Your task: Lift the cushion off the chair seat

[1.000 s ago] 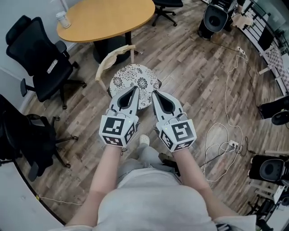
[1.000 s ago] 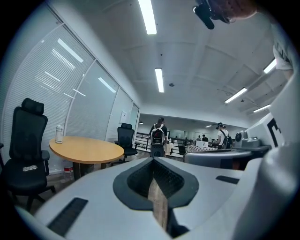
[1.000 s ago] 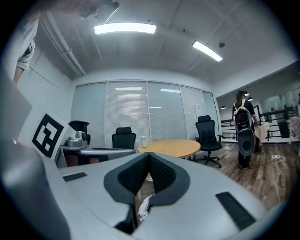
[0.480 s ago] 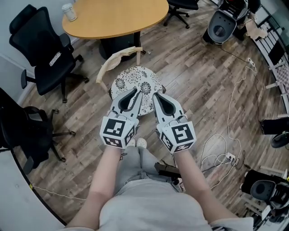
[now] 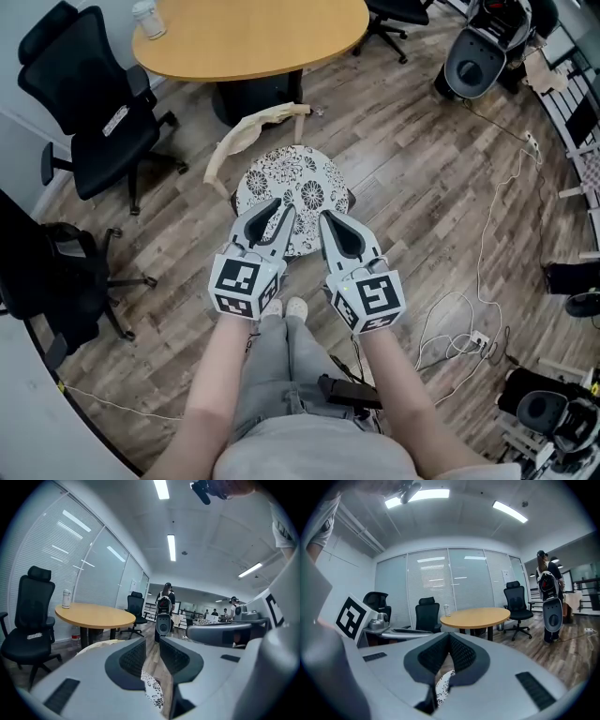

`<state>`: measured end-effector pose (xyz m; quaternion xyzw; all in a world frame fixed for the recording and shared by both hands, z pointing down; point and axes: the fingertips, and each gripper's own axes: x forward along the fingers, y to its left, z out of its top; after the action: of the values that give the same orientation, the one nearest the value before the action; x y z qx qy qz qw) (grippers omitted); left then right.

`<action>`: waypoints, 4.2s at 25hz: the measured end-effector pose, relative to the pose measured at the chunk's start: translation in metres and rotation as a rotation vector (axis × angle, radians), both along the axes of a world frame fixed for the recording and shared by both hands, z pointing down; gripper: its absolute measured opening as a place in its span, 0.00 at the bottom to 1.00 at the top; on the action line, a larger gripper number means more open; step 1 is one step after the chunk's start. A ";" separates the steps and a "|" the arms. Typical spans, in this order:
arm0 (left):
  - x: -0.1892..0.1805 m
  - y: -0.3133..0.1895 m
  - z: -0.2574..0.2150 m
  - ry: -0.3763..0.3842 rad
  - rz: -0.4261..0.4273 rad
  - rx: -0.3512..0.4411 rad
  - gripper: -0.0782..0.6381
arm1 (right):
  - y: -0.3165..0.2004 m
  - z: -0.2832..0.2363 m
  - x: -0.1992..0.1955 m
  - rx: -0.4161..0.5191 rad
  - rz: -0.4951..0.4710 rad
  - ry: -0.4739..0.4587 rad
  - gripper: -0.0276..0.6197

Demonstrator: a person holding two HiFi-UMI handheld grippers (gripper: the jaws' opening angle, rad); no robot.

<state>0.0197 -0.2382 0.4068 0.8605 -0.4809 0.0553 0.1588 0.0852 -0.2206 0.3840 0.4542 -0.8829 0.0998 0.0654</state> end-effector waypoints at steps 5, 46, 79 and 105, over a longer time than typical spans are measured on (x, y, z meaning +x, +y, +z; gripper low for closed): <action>-0.014 -0.013 0.041 0.024 -0.009 -0.059 0.30 | -0.013 0.037 -0.008 -0.032 0.004 0.009 0.08; -0.142 -0.030 0.430 0.219 -0.322 -0.714 0.39 | -0.042 0.286 -0.072 -0.231 -0.060 0.141 0.08; -0.100 -0.034 0.370 0.523 -0.338 -0.673 0.12 | -0.007 0.266 -0.043 -0.246 -0.036 0.126 0.08; -0.042 -0.042 0.238 0.569 -0.232 -0.560 0.12 | -0.018 0.156 0.006 -0.193 0.073 0.045 0.08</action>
<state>-0.0221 -0.2802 0.6453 0.7050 -0.4780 -0.0743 0.5186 0.0913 -0.2383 0.5402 0.4798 -0.8504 0.1764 0.1247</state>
